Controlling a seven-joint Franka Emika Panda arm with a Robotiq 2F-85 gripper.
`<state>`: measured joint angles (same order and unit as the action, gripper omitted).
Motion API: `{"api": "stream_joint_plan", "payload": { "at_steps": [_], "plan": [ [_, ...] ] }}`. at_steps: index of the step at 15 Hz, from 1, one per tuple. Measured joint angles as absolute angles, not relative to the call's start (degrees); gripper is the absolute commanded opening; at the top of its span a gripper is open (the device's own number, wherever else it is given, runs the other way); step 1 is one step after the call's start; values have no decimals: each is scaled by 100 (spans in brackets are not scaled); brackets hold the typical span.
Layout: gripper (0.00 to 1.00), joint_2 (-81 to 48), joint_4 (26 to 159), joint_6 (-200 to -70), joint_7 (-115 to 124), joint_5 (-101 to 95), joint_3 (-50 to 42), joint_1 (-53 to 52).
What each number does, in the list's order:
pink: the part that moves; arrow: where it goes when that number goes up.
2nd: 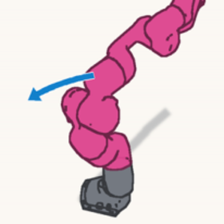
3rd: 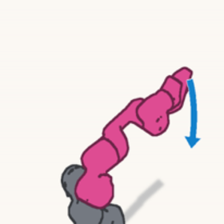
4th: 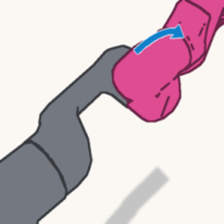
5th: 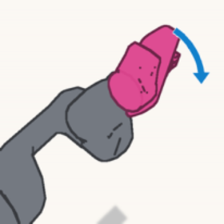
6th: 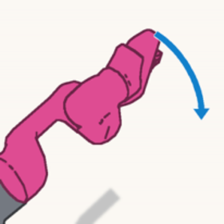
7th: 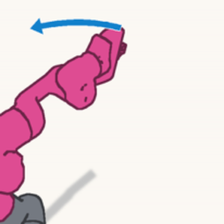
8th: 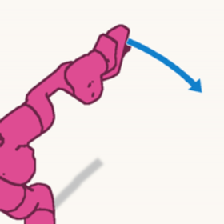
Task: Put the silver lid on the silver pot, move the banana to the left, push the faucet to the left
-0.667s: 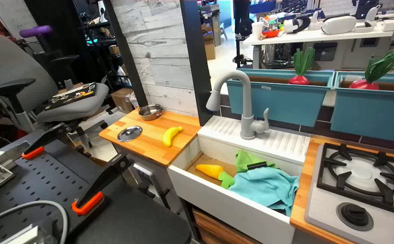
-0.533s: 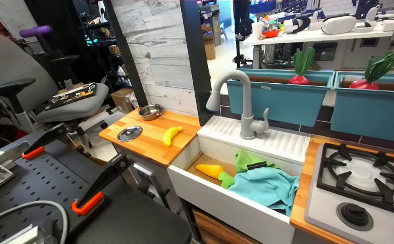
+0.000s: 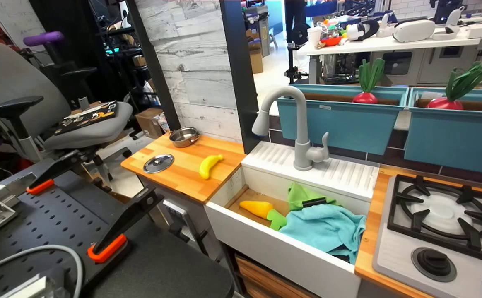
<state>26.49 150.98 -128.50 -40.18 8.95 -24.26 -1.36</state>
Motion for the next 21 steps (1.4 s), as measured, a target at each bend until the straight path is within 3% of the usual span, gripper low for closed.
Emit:
{"api": "stream_joint_plan", "payload": {
  "at_steps": [10,16,21],
  "plan": [
    [100,451,15377,-14841,-3699,1521,-975,-581],
    [100,-932,14817,-15177,-3598,1839,-247,-589],
    [100,-1095,14681,-15181,-3595,1839,-238,-548]
  ]
}}
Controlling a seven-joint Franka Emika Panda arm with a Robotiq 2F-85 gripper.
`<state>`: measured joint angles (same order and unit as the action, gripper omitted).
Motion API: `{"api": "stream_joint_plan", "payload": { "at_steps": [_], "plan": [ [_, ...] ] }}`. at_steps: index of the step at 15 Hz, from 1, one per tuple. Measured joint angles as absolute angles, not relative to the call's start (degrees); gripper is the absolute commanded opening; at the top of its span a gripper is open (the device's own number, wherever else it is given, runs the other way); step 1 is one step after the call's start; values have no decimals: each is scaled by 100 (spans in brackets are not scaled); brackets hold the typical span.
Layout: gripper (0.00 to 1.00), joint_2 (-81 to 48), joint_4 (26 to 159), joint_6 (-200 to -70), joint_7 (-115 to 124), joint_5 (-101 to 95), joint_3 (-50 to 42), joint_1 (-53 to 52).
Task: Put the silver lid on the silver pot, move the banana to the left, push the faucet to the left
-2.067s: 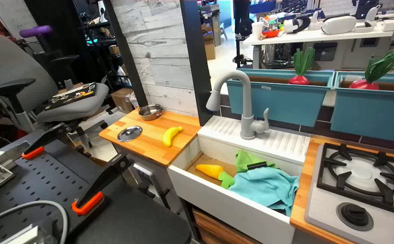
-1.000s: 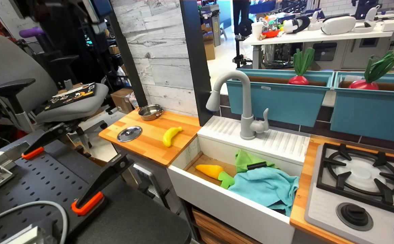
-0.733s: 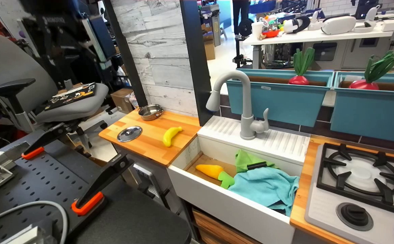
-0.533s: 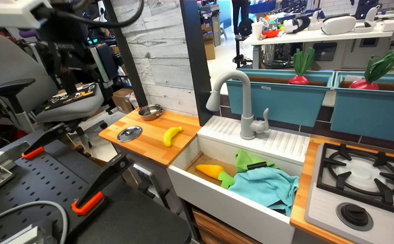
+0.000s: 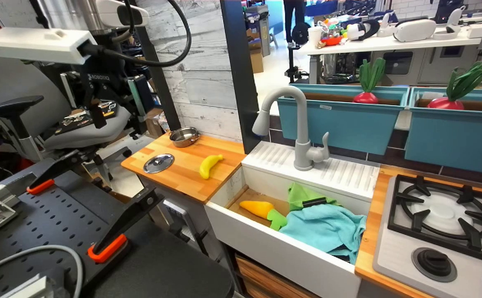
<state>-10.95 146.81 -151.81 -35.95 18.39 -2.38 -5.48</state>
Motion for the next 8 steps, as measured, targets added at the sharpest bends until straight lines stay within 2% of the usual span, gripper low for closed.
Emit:
{"api": "stream_joint_plan", "payload": {
  "at_steps": [8],
  "plan": [
    [100,-1623,14354,-15325,-2940,1833,433,-205]
  ]
}}
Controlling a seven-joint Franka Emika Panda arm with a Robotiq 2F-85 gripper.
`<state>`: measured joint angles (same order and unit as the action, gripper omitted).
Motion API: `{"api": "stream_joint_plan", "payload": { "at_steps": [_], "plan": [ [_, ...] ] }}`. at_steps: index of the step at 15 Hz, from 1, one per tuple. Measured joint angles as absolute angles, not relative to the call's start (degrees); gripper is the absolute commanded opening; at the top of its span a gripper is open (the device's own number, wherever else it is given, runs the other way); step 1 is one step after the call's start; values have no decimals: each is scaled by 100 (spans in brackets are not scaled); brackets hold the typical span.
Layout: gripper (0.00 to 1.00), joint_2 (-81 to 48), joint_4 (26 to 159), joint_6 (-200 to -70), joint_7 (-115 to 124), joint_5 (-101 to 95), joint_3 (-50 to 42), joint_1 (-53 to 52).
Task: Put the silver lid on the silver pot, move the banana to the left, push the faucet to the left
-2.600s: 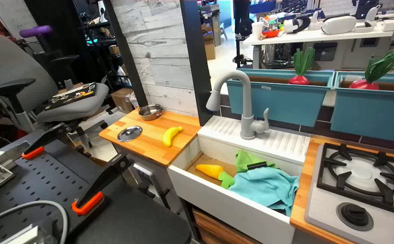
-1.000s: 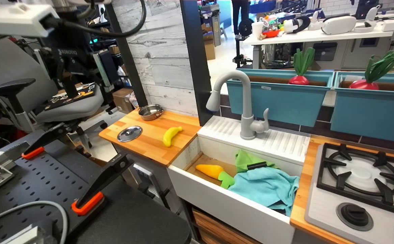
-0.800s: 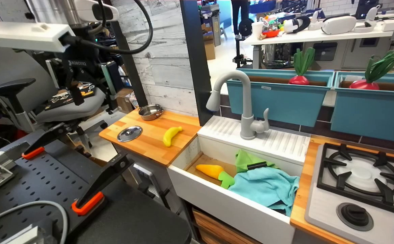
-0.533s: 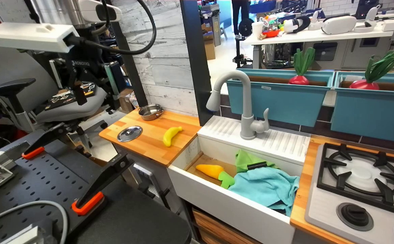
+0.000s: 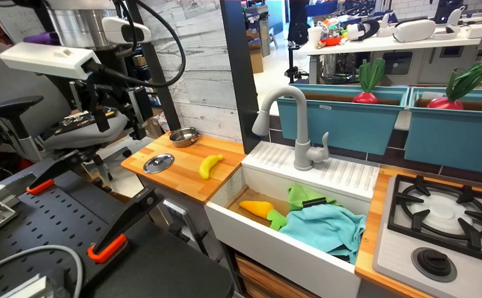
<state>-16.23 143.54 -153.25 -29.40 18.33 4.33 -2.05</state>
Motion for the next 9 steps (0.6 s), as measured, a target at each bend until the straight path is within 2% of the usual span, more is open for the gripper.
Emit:
{"api": "stream_joint_plan", "payload": {
  "at_steps": [9],
  "plan": [
    [100,-3403,13152,-16445,-1782,1324,1091,-246]
  ]
}}
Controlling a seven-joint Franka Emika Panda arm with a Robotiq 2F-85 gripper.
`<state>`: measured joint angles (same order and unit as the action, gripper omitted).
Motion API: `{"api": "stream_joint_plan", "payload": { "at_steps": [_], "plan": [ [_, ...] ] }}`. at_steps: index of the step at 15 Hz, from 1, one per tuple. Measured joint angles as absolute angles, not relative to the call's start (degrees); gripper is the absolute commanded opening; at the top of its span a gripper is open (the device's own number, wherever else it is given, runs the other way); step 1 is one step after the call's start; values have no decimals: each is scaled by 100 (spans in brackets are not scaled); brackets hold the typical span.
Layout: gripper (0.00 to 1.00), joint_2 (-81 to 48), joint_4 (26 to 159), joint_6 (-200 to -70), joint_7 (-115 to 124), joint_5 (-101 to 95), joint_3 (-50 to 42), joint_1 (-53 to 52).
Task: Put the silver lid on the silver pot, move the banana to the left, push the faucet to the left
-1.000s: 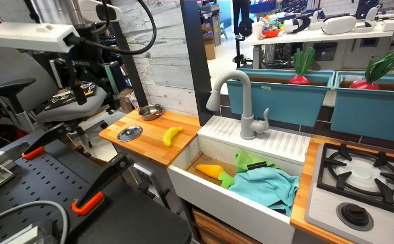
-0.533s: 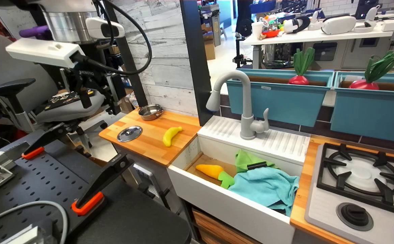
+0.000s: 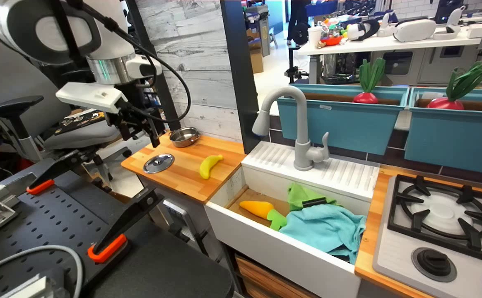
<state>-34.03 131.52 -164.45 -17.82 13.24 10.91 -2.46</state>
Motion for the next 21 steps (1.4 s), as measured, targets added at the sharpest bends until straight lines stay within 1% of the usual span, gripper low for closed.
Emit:
{"api": "stream_joint_plan", "payload": {
  "at_steps": [10,11,12,13,14,16,18,21],
  "plan": [
    [100,-4999,11652,-16532,-993,559,1094,-707],
    [75,-5113,11519,-16531,-947,536,1082,-772],
    [74,-5218,11398,-16531,-901,500,1070,-826],
    [68,-5313,11288,-16530,-867,474,1065,-869],
    [58,-5393,11192,-16530,-846,460,1056,-901],
    [42,-5519,11037,-16530,-832,440,1048,-934],
    [29,-5601,10921,-16530,-832,427,1046,-933],
    [5,-5620,10839,-16530,-832,421,1041,-922]
  ]
}}
